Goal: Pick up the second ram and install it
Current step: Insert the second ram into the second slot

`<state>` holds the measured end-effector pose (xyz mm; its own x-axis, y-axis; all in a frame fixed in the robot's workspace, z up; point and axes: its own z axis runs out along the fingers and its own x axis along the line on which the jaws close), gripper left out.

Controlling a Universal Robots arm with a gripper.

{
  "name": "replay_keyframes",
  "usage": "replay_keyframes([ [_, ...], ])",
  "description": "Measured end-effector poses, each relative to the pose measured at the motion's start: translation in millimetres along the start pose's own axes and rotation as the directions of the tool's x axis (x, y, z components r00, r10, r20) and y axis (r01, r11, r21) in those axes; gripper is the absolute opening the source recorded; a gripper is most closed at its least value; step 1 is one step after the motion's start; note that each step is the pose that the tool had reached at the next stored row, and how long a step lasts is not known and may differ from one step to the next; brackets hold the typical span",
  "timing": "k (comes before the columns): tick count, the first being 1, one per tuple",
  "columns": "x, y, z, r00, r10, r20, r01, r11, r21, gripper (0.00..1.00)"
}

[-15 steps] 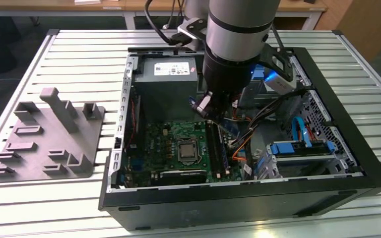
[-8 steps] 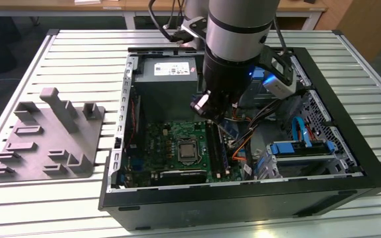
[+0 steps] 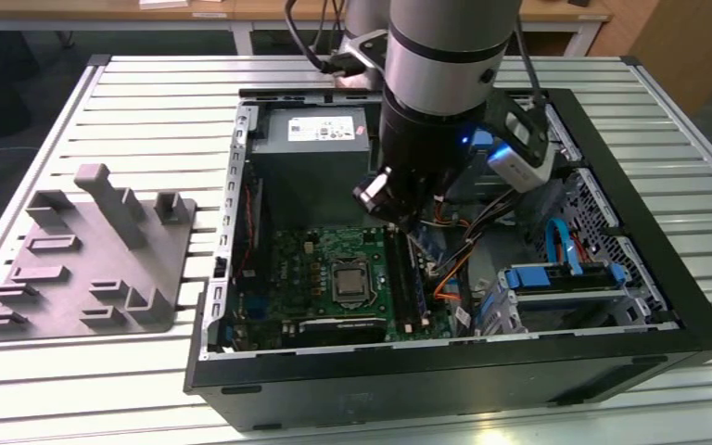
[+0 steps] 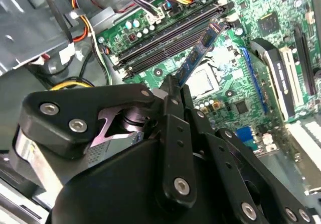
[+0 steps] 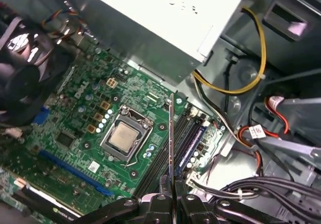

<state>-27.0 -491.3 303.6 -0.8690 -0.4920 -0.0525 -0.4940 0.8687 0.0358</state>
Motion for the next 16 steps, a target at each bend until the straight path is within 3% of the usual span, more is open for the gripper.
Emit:
replay_keyframes([
  [7, 0.0, 0.0, 0.4, 0.9955, 0.095, 0.0036, -0.095, 0.9954, 0.0049, 0.14],
  [16, 0.0, 0.0, 0.9, 0.9799, 0.199, 0.0081, -0.199, 0.9799, 0.0098, 0.14],
])
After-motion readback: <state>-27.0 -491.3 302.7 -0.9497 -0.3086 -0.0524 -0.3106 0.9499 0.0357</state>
